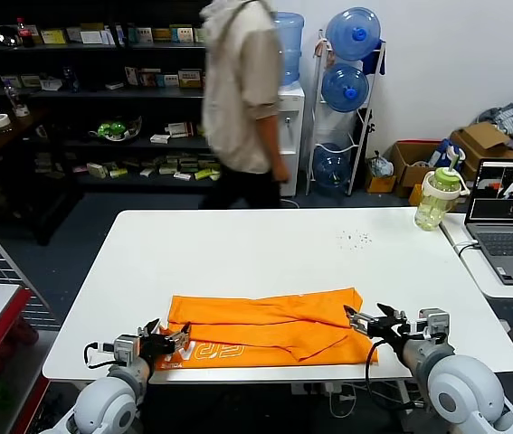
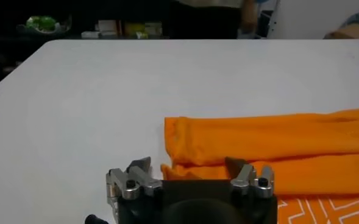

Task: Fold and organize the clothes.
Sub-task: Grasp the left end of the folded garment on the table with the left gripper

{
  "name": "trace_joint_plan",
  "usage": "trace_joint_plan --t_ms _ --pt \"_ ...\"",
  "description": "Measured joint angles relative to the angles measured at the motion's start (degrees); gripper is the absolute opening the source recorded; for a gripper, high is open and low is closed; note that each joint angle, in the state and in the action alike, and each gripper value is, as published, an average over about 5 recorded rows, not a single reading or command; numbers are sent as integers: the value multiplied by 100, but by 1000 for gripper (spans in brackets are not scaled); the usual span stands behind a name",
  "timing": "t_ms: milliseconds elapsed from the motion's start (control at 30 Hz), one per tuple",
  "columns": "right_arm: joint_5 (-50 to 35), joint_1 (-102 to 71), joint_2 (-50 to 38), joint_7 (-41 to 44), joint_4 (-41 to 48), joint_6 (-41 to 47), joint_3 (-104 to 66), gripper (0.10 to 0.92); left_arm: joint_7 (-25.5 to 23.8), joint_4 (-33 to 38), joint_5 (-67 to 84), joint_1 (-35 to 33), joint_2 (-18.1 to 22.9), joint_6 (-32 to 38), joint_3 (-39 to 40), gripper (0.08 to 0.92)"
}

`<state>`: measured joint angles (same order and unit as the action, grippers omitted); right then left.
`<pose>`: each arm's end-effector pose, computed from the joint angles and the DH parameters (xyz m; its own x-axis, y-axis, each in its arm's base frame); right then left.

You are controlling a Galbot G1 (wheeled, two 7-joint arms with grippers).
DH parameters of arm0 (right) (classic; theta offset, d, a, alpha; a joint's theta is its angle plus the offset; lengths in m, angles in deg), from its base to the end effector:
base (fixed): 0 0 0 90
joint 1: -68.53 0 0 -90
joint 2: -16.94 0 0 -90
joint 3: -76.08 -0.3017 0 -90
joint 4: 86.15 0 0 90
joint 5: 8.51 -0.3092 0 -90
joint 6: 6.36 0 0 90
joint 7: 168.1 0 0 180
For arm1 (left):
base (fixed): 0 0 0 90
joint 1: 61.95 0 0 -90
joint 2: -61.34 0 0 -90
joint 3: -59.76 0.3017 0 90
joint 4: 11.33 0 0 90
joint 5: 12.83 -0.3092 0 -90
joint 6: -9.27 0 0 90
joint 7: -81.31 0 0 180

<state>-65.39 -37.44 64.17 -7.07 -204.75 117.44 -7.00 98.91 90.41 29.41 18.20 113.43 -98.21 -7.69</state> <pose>0.2219 -0.0804 -0.2040 -0.7901 -0.1981 0.5800 -0.1405 0.9797 0.1432 0.2310 0.0551 -0.3037 -0.8326 0.1359 0.5370 0.1363 0.9899 -0.0391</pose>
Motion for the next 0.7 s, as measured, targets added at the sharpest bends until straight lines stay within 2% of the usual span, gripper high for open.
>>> trace_joint_plan --t_ms 167,700 --pt "1 -47 5 11 1 -15 -36 823 20 -36 -87 -47 109 139 23 680" --pt "12 -66 64 32 30 -42 -31 823 149 -235 -213 -61 379 462 9 213"
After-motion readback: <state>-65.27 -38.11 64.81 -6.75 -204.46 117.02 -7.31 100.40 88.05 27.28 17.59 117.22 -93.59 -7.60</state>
